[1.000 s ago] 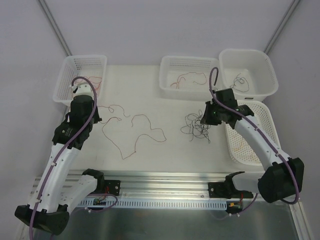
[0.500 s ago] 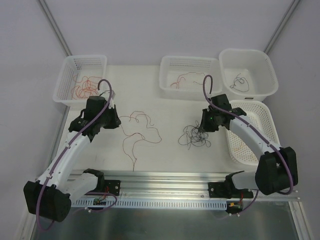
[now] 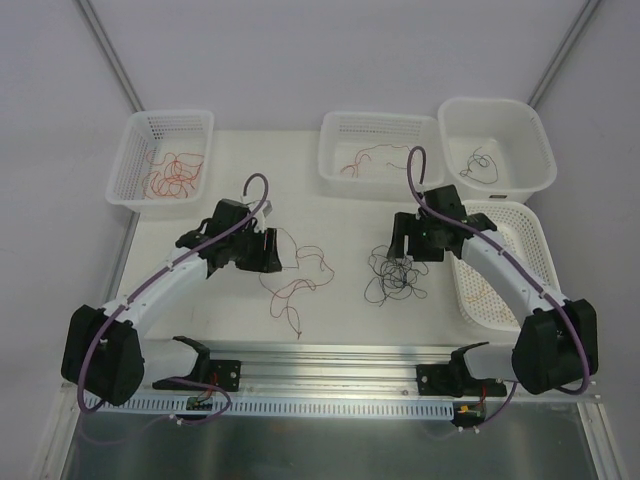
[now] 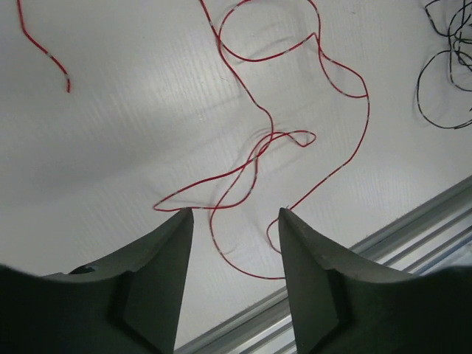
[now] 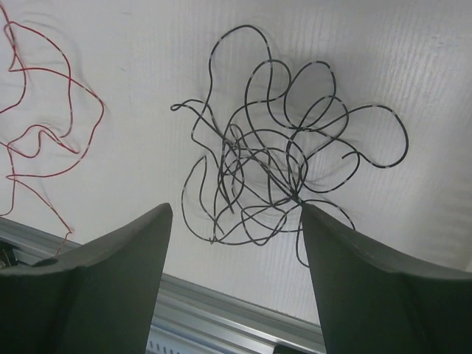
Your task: Untangle the cables
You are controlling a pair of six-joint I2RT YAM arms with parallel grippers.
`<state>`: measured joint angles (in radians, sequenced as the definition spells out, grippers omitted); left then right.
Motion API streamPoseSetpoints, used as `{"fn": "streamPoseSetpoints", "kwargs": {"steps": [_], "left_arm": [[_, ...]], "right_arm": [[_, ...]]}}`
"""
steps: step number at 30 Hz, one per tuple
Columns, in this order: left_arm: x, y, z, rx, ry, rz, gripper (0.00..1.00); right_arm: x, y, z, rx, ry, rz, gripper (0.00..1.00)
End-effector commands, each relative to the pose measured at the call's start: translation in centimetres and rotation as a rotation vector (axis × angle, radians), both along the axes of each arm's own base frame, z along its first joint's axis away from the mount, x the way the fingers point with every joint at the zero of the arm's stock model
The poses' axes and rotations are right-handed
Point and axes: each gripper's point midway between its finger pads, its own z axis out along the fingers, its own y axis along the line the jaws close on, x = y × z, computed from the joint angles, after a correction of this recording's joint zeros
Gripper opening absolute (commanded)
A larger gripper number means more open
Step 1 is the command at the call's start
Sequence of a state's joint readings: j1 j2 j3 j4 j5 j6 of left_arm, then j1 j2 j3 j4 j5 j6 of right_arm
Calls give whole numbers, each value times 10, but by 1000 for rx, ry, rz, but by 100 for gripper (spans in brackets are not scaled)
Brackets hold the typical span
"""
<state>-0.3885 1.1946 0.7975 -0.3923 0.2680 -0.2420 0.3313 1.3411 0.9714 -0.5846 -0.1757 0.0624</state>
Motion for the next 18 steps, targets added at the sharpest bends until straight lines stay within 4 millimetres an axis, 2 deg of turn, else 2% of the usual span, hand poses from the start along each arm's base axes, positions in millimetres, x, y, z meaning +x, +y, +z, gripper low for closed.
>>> {"fn": "streamPoseSetpoints", "kwargs": {"steps": [1,3,6,7,9,14,16,18], "left_arm": [[3,-16,9,-30,-33,-62,53],[-2,-22,9,-26,-41,-101,71],[-10,-33,10,-18,-64,-188,83],[-16,-41,10,-12,-74,-238,90],[-19,-45,6,35,-103,-292,99],[-24,-56,-5,168,-179,-405,99],[-16,-54,-12,264,-218,-426,99],[-16,-59,-19,323,-235,-465,99]], "right_arm": [[6,-3,41,6,-125,13,77],[4,-4,47,4,-148,20,80],[1,-7,58,7,-190,19,84],[0,-8,62,8,-206,20,85],[-1,-8,65,15,-222,20,88],[-6,-9,68,26,-246,24,96],[-8,-8,68,31,-246,27,98],[-10,-9,68,34,-247,29,99]]}}
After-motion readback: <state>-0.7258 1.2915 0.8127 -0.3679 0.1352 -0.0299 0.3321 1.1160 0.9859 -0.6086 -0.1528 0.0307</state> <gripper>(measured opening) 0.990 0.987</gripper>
